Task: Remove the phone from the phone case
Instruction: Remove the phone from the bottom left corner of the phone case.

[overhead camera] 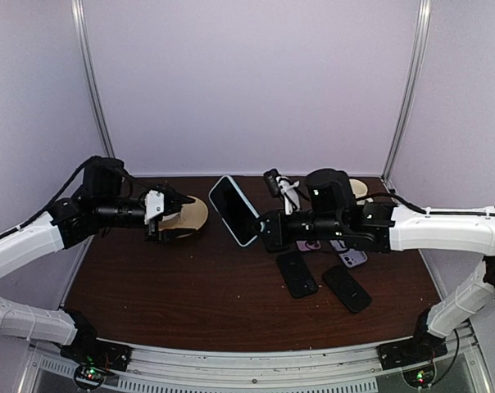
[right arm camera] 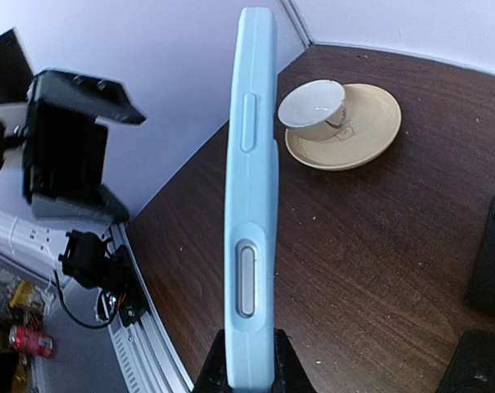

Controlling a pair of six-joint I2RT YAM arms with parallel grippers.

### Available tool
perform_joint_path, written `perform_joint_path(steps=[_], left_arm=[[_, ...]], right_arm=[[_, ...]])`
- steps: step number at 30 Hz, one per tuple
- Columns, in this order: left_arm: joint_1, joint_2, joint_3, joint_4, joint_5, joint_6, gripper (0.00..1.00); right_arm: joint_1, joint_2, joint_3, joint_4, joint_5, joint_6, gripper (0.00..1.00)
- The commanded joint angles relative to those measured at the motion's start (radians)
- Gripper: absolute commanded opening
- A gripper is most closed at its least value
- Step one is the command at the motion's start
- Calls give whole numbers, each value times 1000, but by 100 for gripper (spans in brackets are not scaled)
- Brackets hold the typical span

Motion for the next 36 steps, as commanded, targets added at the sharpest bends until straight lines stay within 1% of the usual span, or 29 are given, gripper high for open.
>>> perform_joint_path(steps=[1, 5, 10, 15, 18, 25, 28, 36], left_arm=[[63, 12, 57, 16, 198, -140, 63], [93, 18, 68, 9, 307, -174, 58], [103, 35, 88, -1, 470, -220, 54], [103, 48, 88, -13, 606, -211, 48], [103, 53, 79, -18, 662, -200, 48], [99, 69, 63, -23, 724, -175, 47], [85, 76, 55, -22, 716, -174, 43], [38, 102, 42, -26, 697, -178, 42]], right_arm=[[0, -106, -29, 9, -85, -332, 0], [0, -175, -63, -41, -103, -481, 0], [2, -229, -92, -69, -173, -642, 0], [2, -258, -88, -88, -238, -726, 0], [2, -272, -88, -99, -253, -771, 0], [2, -254, -55, -169, -329, -835, 0], [2, -244, -44, -169, -352, -844, 0], [2, -226, -15, -156, -398, -844, 0]])
